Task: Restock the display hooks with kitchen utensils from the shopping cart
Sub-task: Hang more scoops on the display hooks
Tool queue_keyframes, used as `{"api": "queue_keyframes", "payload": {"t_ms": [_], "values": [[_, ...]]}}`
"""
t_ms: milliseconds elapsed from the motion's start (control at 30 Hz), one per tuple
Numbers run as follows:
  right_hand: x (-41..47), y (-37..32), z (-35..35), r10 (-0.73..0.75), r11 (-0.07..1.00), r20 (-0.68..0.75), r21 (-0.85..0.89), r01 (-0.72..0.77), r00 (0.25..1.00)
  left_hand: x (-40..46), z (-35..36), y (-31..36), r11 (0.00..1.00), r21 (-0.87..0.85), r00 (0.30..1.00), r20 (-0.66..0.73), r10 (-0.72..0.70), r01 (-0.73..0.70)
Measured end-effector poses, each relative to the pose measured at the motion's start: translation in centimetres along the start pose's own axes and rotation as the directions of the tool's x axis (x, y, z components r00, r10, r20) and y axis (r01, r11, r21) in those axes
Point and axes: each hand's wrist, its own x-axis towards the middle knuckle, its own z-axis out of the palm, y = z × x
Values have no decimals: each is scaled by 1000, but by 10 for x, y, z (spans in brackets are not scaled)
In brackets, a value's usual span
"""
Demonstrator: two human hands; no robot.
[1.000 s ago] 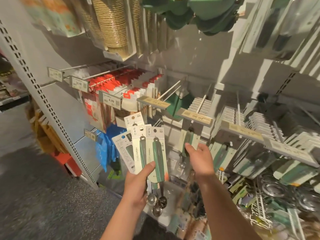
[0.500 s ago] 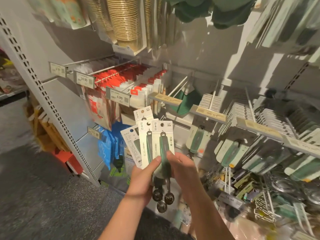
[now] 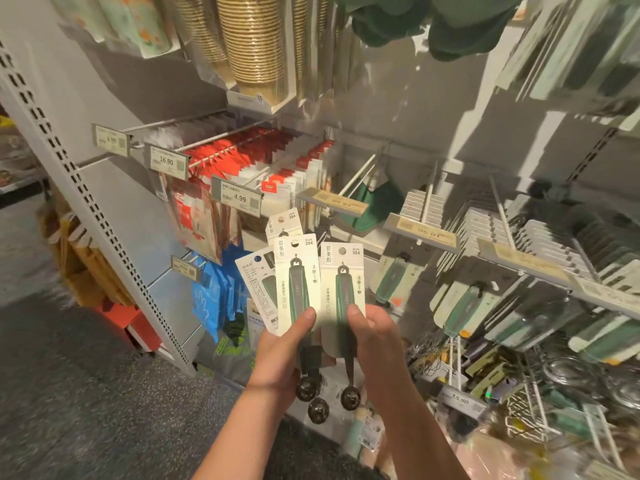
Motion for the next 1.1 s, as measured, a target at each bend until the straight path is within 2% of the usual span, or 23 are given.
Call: {"api": "queue_keyframes", "payload": {"t_ms": [133, 300, 533, 667, 733, 867, 1000, 1100], "values": [[-2, 3, -8, -134, 990, -71, -47, 131, 988, 0, 3, -2, 997, 25, 997, -27, -79, 79], [-13, 8, -20, -82, 991, -173, 89, 98, 982, 1, 7, -10, 984, 36, 985, -23, -173, 174], [-18, 2, -38, -76, 980, -246, 161, 118, 966, -4, 12, -18, 992, 65, 993, 39, -107, 105], [-11, 2, -38, -117, 987, -333, 66, 147, 936, -8, 11, -16, 996, 84, 998, 50, -40, 36], [-3, 5, -39, -137, 980, -369, 87, 181, 919, -9, 11, -14, 998, 70, 998, 66, -15, 11], [15, 1, -41, -6, 983, -395, 164, 77, 919, -12, 12, -7, 993, 64, 994, 55, 91, -95], [36, -1, -49, -12, 997, -378, 69, 41, 926, -17, 18, -2, 991, 58, 989, 93, 112, -118], [46, -3, -51, 3, 997, -346, 69, 22, 938, -18, 22, -1, 995, 32, 991, 103, 87, -91]]}}
